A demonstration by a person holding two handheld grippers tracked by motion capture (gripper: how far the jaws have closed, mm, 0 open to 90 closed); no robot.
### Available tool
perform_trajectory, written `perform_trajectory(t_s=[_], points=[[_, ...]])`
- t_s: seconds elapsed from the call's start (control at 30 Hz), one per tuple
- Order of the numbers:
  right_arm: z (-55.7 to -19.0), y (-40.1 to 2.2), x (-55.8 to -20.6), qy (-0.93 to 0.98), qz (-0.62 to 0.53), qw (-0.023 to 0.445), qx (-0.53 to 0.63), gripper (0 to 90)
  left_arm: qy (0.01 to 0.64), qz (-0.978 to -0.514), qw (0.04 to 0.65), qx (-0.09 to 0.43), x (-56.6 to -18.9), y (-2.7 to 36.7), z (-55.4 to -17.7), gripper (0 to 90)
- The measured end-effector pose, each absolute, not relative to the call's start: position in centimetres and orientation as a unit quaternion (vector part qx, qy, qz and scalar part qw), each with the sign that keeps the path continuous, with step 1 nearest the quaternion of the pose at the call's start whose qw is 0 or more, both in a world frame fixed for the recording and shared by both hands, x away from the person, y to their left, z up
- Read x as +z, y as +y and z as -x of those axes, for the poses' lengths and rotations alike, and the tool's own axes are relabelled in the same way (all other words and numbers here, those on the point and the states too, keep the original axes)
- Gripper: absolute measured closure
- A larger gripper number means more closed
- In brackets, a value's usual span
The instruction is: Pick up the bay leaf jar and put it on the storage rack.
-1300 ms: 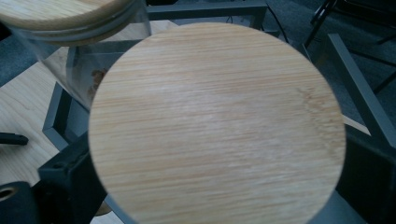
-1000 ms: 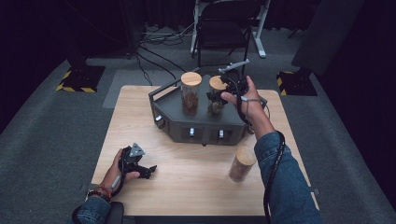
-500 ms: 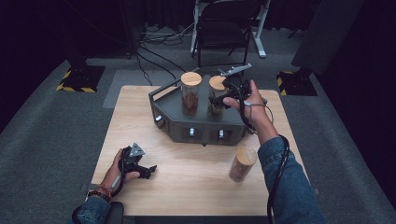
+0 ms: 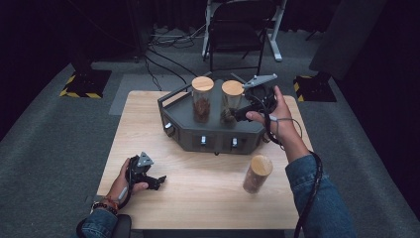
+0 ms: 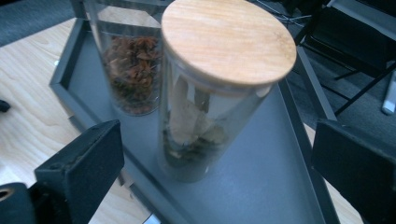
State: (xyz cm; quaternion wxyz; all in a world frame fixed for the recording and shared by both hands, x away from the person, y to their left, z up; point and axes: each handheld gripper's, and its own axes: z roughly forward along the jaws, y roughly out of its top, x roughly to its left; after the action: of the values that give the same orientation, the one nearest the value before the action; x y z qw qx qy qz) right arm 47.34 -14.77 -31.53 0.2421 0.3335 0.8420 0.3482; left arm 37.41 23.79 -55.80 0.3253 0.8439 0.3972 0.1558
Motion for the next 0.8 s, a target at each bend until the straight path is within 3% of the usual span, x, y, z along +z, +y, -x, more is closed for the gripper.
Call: perform_trajectory(t_s=[0.8], points=[[-39.8, -19.2, -33.4, 0.853, -0.281, 0.218, 0.382, 2.7, 0.397, -0.844, 0.325, 0.156, -55.8, 23.8, -37.4, 0.2]])
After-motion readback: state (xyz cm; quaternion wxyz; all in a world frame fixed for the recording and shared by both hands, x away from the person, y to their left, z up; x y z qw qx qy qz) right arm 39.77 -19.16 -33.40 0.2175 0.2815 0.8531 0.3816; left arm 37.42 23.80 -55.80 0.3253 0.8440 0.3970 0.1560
